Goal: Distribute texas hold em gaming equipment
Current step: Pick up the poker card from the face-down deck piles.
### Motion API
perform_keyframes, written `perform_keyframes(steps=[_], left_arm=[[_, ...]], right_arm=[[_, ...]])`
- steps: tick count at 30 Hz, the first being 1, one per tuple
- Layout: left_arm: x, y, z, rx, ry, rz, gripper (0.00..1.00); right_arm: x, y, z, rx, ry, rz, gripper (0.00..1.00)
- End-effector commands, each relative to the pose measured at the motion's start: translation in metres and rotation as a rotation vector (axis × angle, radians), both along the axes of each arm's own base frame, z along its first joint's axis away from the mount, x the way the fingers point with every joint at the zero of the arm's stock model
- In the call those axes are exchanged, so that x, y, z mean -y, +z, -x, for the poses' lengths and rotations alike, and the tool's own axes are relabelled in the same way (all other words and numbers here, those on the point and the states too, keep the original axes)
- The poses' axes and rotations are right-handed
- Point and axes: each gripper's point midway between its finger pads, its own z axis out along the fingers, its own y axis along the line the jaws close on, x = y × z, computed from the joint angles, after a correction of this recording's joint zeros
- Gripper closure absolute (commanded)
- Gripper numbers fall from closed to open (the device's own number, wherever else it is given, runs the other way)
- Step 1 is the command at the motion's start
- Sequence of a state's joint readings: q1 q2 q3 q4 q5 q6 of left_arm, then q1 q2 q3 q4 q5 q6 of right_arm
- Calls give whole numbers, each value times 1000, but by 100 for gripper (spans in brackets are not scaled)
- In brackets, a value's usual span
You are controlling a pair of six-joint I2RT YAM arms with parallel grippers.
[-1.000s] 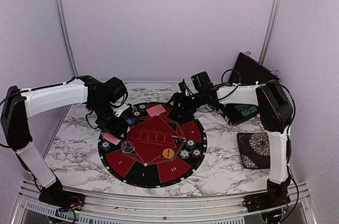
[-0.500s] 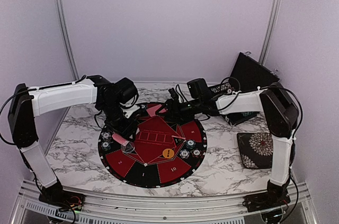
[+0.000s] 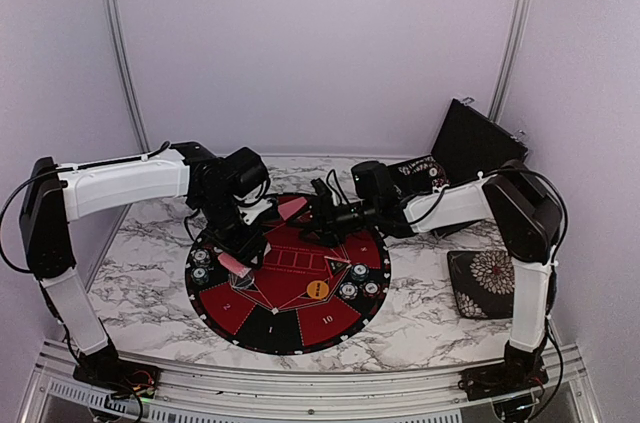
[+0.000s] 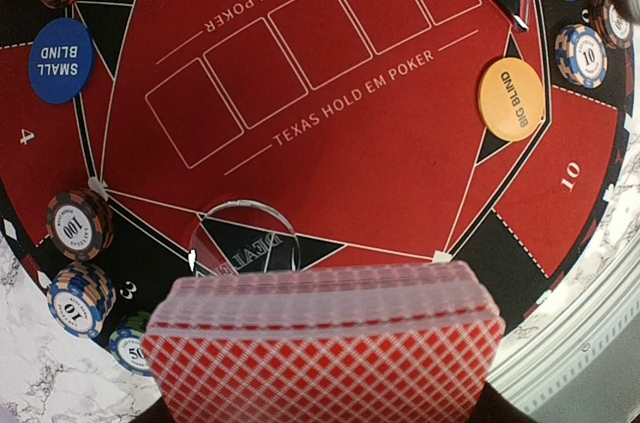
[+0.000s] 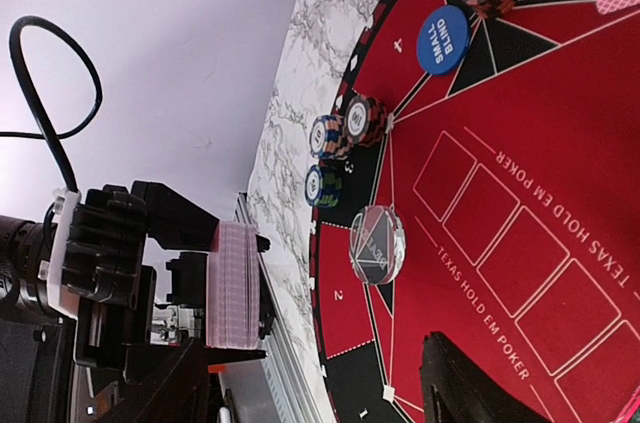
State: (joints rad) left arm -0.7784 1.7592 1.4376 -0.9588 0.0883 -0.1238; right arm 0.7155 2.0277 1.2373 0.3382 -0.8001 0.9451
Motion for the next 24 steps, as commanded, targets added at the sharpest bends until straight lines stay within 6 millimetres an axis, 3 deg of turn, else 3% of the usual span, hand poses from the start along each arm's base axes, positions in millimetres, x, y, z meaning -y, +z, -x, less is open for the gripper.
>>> perform_keyframes(steps=[1, 8, 24], left_arm=[[3, 7, 1, -4, -2, 5, 53], [6, 7, 3, -4, -14, 5, 53], [9, 6, 5, -9, -31, 11, 53]], right_arm=[[-6, 26, 7, 21, 8, -71, 32], [-12, 28, 13, 0, 15, -92, 37], [-42, 24, 25, -17, 78, -106, 38]])
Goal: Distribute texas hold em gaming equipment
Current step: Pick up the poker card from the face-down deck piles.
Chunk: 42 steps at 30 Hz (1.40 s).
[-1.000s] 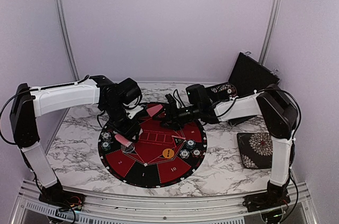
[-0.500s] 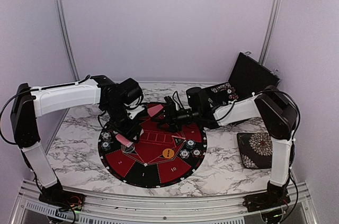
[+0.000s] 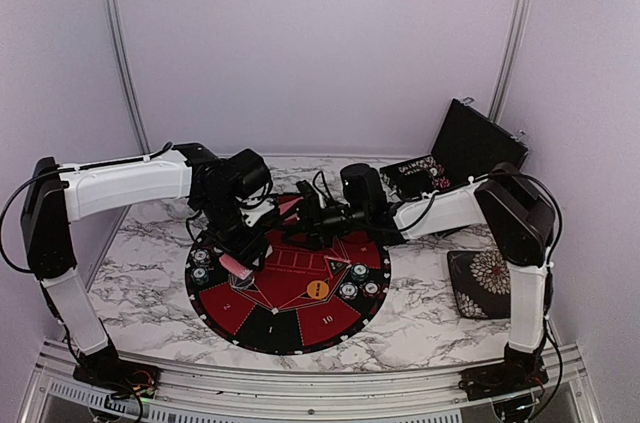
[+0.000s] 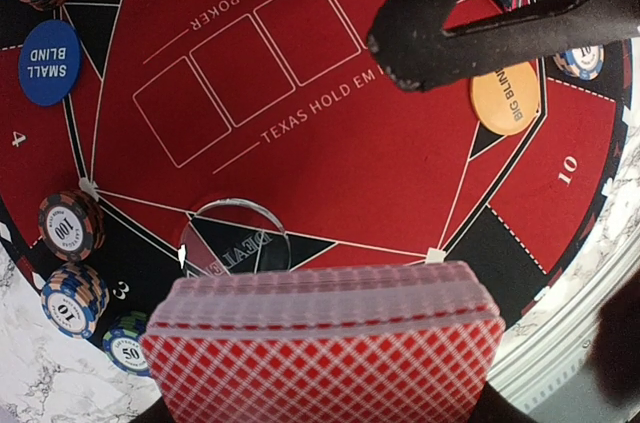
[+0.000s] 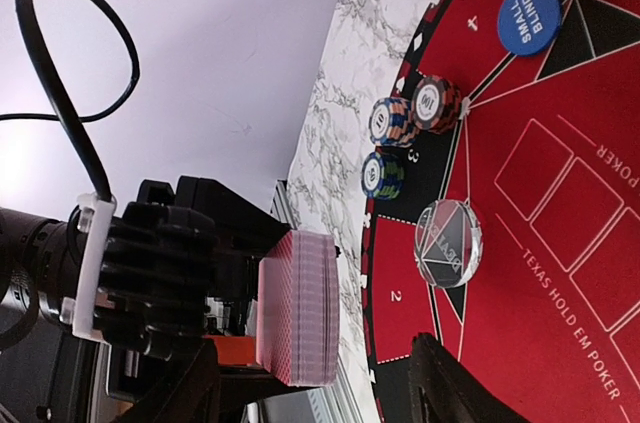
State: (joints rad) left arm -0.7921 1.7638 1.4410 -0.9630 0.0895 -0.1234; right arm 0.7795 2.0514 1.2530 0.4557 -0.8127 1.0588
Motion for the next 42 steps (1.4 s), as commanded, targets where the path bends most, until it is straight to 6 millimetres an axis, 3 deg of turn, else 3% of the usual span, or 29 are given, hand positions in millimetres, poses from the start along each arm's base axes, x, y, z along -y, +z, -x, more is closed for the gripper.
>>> perform_keyframes(steps=[1, 27, 42], left_arm=[[6, 8, 0, -5, -17, 16, 53], [9, 11, -3, 3, -27, 15, 53], [6, 14, -4, 19, -28, 10, 53]], right_arm=[[-15, 8, 4, 14, 35, -32, 38], [-38, 1, 20, 2, 103, -51, 41], [-36, -24, 14, 3, 82, 22, 47]])
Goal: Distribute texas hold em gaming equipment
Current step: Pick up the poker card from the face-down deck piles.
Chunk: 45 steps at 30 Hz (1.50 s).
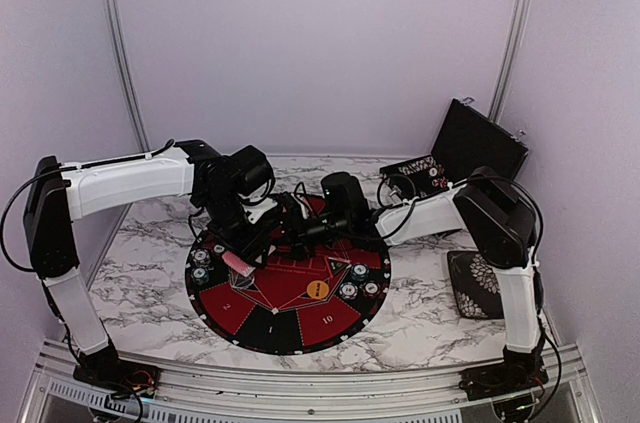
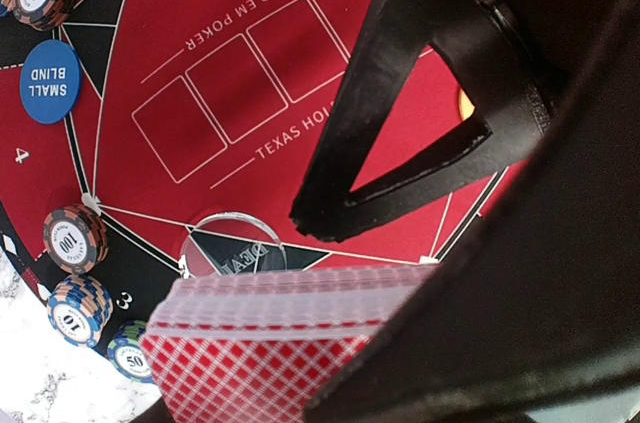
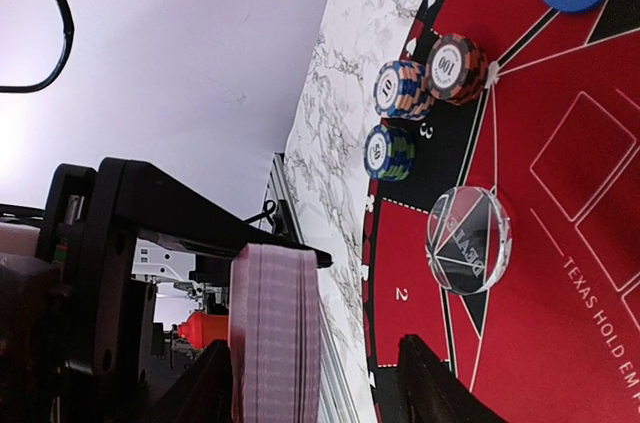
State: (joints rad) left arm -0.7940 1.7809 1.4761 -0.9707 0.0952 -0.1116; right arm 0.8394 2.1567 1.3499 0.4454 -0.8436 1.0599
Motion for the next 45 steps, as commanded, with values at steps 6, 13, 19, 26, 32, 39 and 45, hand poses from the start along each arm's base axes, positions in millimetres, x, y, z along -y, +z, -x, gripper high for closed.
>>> perform_keyframes(steps=[6, 13, 19, 26, 32, 39, 45], left_arm=[[-1, 12, 0, 22, -14, -4, 53], [-2, 14, -2, 31, -16, -7, 53], [-2, 13, -2, 30, -15, -9, 53], [-3, 12, -2, 28, -16, -15, 53], [-3, 12, -1, 26, -18, -14, 53], [-3, 11, -1, 23, -19, -16, 53], [-3, 10, -1, 22, -22, -18, 53]], right_arm=[[6, -11, -15, 32, -38, 43, 51], [15, -13, -23, 41, -58, 59, 52], [16, -10, -24, 46, -63, 54, 52], [17, 0, -25, 58, -65, 39, 52], [18, 11, -24, 70, -68, 24, 52], [19, 22, -24, 85, -71, 7, 52], [20, 30, -22, 90, -71, -10, 52]])
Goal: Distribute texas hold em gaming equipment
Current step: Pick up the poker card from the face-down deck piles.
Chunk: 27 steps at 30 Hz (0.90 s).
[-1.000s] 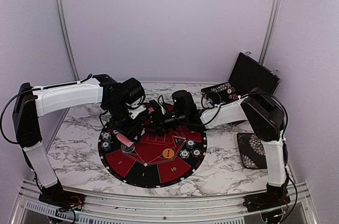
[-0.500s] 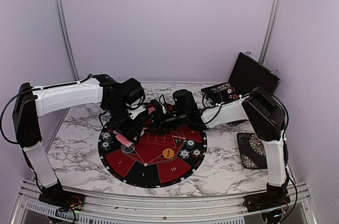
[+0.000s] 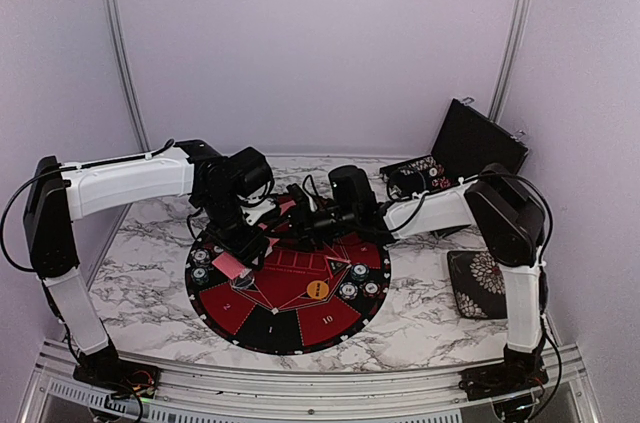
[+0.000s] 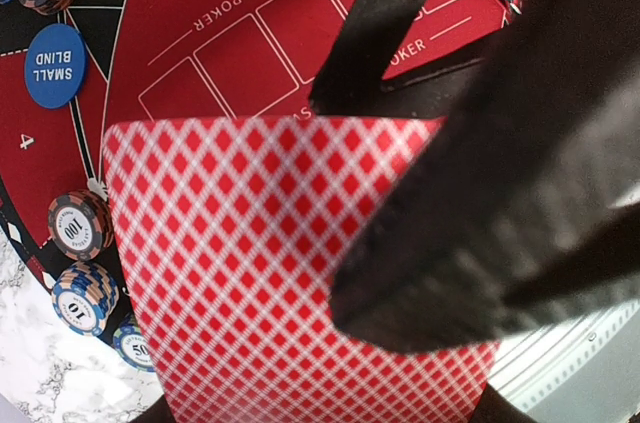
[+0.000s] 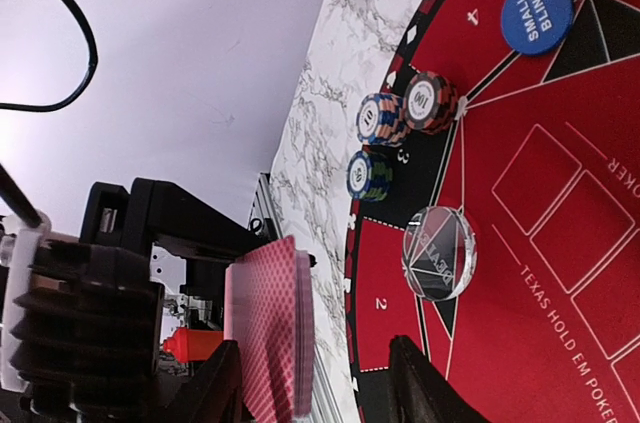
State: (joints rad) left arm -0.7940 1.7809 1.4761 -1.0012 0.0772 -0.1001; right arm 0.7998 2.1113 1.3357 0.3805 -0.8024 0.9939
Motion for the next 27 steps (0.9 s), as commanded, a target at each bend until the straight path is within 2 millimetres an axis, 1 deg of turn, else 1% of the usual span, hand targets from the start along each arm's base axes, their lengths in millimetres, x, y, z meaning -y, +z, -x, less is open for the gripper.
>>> perform_keyframes(steps=[1, 9, 14, 22, 27], left_arm=[[5, 10, -4, 26, -16, 16, 53], [5, 7, -3, 11, -17, 15, 53], [2, 3, -1, -2, -17, 3, 53], [0, -6, 1, -32, -13, -10, 53], [0, -8, 0, -47, -10, -10, 53]], right_arm=[[3, 25, -2, 40, -8, -39, 52], [4, 24, 1, 27, -5, -48, 52], [6, 24, 2, 7, 0, -75, 55], [9, 29, 6, -2, 7, -108, 54], [9, 27, 8, -13, 11, -118, 54]])
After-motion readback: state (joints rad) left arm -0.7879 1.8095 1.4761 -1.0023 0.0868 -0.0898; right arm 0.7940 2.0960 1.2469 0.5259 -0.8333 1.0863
